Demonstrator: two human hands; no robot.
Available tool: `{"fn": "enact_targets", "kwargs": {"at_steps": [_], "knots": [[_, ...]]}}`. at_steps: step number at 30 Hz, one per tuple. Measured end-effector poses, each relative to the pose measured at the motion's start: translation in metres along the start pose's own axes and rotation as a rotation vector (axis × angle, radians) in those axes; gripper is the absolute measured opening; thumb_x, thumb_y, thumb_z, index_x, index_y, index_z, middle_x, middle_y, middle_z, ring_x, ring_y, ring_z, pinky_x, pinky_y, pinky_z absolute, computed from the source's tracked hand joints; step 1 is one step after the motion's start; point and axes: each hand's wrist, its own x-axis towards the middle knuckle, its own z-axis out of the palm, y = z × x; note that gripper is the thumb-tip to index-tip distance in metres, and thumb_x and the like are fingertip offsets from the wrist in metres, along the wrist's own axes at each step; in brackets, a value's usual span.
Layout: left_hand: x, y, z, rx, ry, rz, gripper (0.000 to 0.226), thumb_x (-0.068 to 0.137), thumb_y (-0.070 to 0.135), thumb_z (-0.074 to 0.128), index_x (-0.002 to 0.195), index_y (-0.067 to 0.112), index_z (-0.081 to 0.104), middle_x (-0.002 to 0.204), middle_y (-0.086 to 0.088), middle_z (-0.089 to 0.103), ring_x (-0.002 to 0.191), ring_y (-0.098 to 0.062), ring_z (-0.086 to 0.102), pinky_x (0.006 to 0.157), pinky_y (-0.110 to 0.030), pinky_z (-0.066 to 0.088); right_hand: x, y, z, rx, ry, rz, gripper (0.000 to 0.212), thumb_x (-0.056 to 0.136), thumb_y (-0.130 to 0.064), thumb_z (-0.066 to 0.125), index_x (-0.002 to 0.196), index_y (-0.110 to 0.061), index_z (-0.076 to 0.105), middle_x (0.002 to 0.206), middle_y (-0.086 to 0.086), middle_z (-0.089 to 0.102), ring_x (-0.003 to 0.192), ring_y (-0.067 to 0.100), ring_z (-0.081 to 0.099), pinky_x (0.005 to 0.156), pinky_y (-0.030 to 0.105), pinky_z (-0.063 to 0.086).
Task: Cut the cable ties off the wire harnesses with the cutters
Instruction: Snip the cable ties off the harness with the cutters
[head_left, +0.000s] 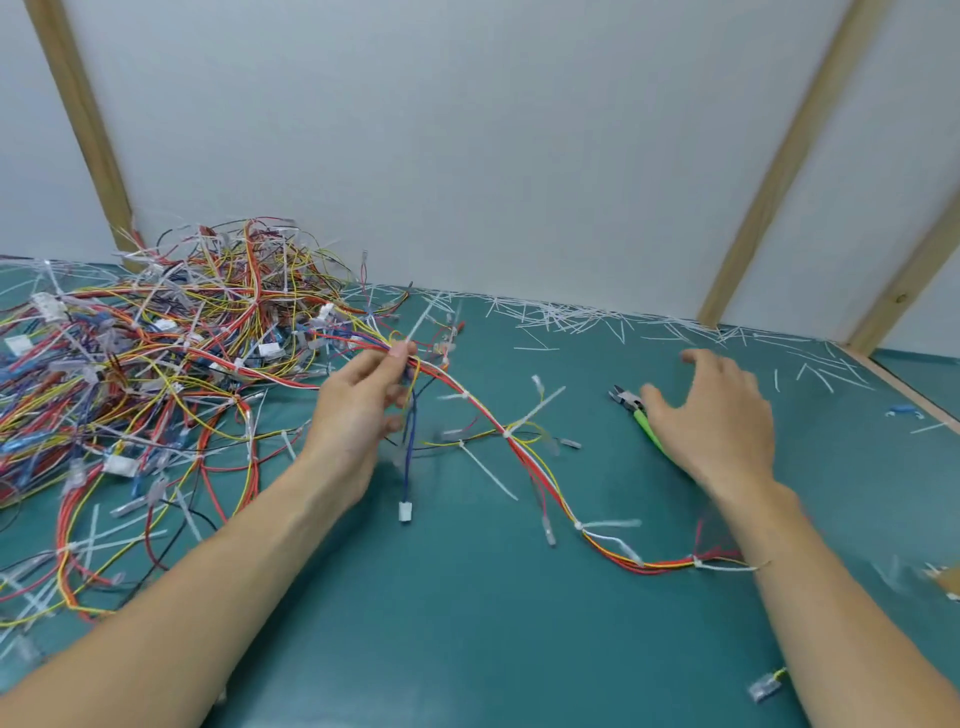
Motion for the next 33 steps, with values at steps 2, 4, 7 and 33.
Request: {"fn": "enact_targets", "kwargs": {"at_steps": [2,4,7,33], "knots": [[-0.004,-0.002,0.004,0.185,0.008,0.116,0.021,0.099,0.035,0.06,0.09,0.022,0.073,0.074,0.016,0.069,0.071,0.002,0.058,0.066,-0.023,0.043,0.004,0.014,0.005,-0.147,-0.242,0.108,0.079,0.087,-0.061,0.064,0.148,-0.015,0.045,0.149,0.01,0.051,0.139,0.033,0.044,0.108,0.046,0.038],[-0.007,-0.003,0.006,0.226,-0.081,0.192,0.021,0.099,0.034,0.058,0.094,0.02,0.073,0.09,0.014,0.076,0.085,0.004,0.066,0.074,-0.019,0.051,0.006,0.022,0.009,-0.213,-0.4,0.153,0.079,0.085,-0.07,0.06,0.145,-0.019,0.047,0.146,0.008,0.054,0.136,0.032,0.048,0.107,0.045,0.041],[-0.011,-0.004,0.009,0.204,-0.214,0.199,0.024,0.099,0.031,0.055,0.102,0.011,0.069,0.102,0.003,0.078,0.097,-0.014,0.074,0.071,-0.023,0.058,0.01,0.023,0.011,-0.277,-0.391,0.14,0.071,0.086,-0.07,0.057,0.137,-0.021,0.054,0.137,0.008,0.057,0.128,0.032,0.053,0.1,0.043,0.046],[-0.014,-0.012,0.013,0.233,-0.107,0.252,0.012,0.08,0.024,0.079,0.084,0.015,0.071,0.08,0.001,0.078,0.074,-0.013,0.075,0.06,-0.023,0.056,-0.032,-0.049,-0.025,0.699,-0.72,-0.295,0.058,0.084,-0.068,0.049,0.097,-0.02,0.079,0.088,0.005,0.076,0.078,0.012,0.075,0.071,0.021,0.055]]}}
